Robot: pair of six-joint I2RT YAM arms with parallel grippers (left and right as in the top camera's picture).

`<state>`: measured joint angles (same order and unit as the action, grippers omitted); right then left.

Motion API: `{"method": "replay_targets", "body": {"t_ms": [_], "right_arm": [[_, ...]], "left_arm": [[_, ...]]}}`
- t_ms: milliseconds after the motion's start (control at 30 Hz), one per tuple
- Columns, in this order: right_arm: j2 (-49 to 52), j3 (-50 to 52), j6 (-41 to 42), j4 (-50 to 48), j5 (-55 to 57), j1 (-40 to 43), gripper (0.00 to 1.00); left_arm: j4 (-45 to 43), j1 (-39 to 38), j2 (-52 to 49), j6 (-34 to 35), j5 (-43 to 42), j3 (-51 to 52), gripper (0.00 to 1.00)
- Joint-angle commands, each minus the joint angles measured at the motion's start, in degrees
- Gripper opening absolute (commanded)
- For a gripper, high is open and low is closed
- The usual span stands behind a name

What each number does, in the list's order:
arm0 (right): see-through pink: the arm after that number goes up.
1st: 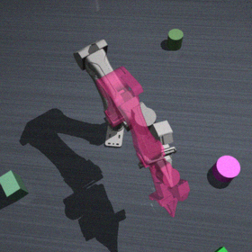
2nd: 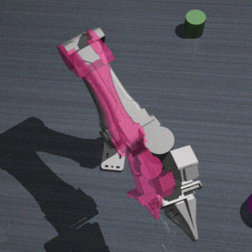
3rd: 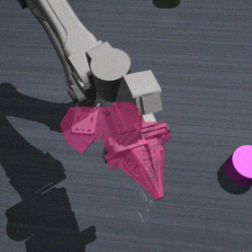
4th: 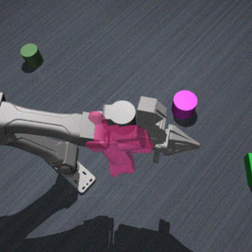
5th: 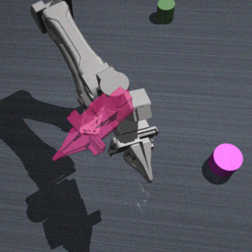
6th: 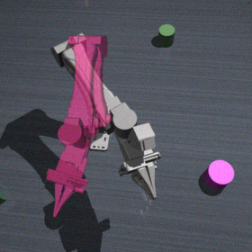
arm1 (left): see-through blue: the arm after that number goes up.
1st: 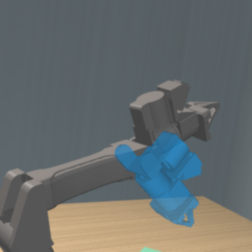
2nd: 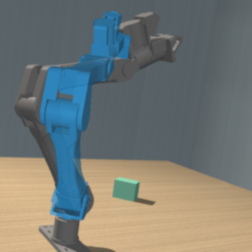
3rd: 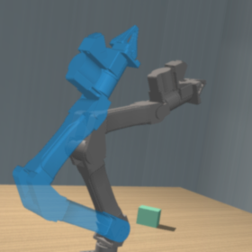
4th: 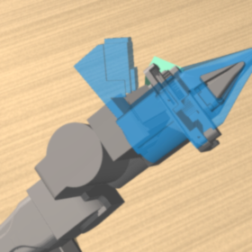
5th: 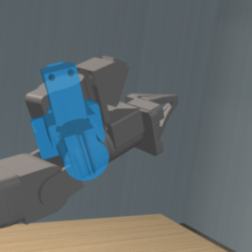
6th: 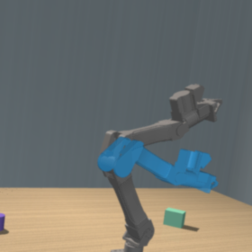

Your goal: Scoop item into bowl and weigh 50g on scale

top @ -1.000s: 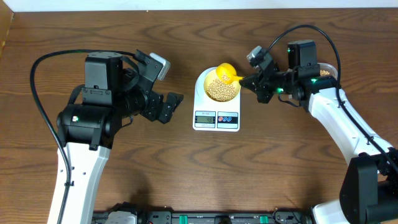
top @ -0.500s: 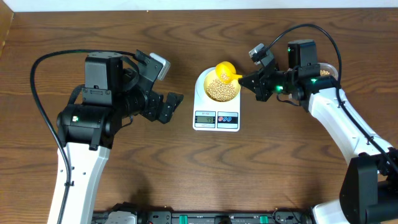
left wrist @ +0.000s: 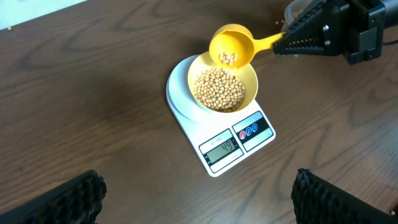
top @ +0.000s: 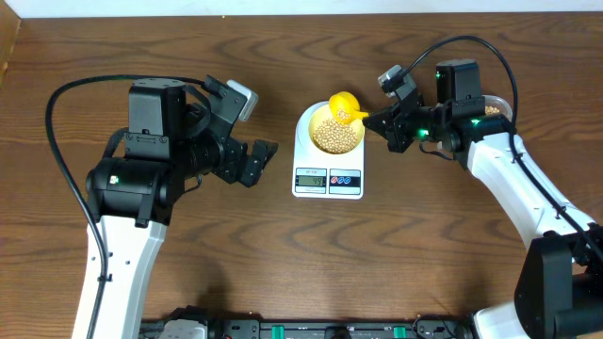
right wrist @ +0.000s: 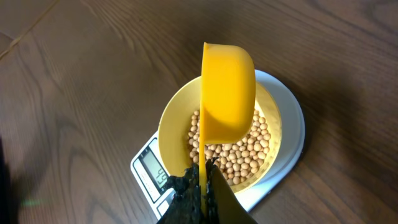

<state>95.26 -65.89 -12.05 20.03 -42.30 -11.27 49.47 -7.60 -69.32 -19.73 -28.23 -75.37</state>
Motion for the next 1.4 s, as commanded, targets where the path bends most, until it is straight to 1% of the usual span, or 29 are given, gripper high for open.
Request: {"method": "replay_targets", "body": {"t_ms": [0, 133, 400, 467, 633, 733, 867, 1000, 1100, 1200, 1367], "right_arm": [[0.48, 0.07, 0.63, -0.11, 0.33, -0.31, 0.01], [0.48, 0.07, -1.42, -0.11, 0.42, -0.31, 0.01], [0.48, 0.07, -13.42, -0.22, 1.77, -0.31, 0.01], [0.48, 0.07, -13.75, -0.5, 4.68, -0.33, 0.01], [0.48, 0.07, -13.86, 1.05, 5.2, -0.74, 0.01], [0.48, 0.07, -15.26, 0.98, 7.56, -0.76, 0.01], [0.48, 0.07, -14.43, 1.03, 4.2, -1.4, 0.01], [0.48, 0.07, -17.18, 1.46, 8.39, -2.38, 0.01], [0.48, 0.07, -17.18, 1.01, 6.05, -2.93, 0.01], [0.48, 0.07, -17.18, 0.98, 7.89, -3.08, 0.01], [0.48, 0.07, -15.67, 1.22, 6.82, -3.32, 0.01]], "left_arm": [[0.02, 0.24, 0.09, 0.07, -0.72, 0.13, 0.98], [0.02, 0.24, 0.09, 0.07, -0.72, 0.13, 0.97], [0.02, 0.24, 0.09, 0.07, -0.72, 0.13, 0.98], [0.02, 0.24, 0.09, 0.07, -0.72, 0.13, 0.98], [0.02, 0.24, 0.09, 0.07, -0.72, 0.13, 0.97], [0.02, 0.24, 0.09, 0.07, -0.72, 0.13, 0.98], [0.02, 0.24, 0.09, 0.07, -0.72, 0.13, 0.98], [0.02, 0.24, 0.09, 0.07, -0.72, 0.13, 0.98], [0.02, 0.24, 0.09, 0.07, -0.72, 0.13, 0.98], [0.02, 0.24, 0.09, 0.07, -0.72, 0.13, 0.98], [0.02, 0.24, 0.09, 0.07, -0.72, 0.13, 0.98]]}}
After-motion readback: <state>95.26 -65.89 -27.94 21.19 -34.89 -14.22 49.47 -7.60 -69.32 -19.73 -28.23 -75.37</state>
